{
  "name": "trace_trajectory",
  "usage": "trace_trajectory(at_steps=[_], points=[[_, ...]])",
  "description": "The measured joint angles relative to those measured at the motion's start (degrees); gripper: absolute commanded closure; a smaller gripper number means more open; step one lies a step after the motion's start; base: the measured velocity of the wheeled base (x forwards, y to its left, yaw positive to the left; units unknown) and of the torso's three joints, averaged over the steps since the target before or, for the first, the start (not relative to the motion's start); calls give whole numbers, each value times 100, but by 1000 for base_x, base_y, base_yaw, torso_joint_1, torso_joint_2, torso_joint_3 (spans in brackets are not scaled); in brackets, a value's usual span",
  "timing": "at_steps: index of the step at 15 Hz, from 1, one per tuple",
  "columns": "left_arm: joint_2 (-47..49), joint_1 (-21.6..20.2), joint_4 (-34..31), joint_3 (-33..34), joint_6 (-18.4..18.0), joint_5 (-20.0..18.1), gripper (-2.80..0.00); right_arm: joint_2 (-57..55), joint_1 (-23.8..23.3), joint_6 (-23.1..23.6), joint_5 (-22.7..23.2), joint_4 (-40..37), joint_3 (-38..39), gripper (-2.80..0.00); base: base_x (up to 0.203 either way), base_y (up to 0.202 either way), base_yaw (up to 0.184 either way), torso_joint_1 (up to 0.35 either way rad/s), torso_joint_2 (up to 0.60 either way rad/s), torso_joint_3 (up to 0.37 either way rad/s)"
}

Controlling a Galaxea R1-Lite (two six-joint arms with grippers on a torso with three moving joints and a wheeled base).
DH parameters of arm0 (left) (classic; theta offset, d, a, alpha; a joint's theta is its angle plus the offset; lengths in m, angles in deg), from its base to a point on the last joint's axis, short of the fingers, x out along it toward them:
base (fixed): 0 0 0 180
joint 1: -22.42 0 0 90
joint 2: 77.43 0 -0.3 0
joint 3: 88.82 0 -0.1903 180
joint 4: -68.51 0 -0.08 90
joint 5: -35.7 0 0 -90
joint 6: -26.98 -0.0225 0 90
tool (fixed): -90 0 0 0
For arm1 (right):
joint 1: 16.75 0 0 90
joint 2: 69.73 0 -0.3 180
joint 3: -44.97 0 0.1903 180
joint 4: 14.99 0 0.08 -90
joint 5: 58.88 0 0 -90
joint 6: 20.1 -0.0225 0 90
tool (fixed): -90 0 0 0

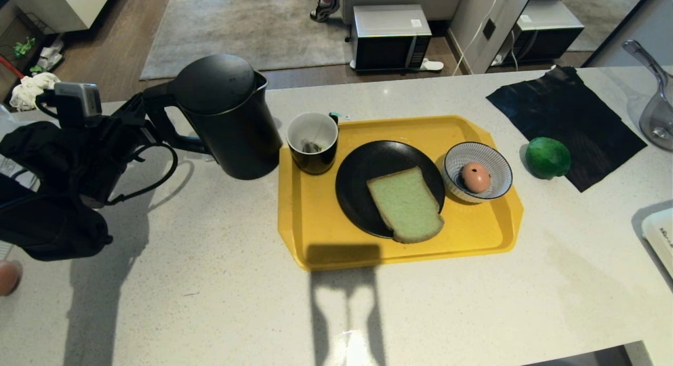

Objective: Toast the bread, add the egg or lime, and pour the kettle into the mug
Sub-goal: Pick up the kettle

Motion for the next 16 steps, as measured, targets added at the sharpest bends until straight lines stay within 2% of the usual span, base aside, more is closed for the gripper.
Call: trace_trajectory(at_steps=[4,16], points=[[-99,-3,5,267,-33,-5,0,0,0,3,-2,0,0,0,0,0,0,0,0,0],[-1513,-15,6,2559,-713,-18,0,0,0,4,-2,-2,0,0,0,0,0,0,0,0]])
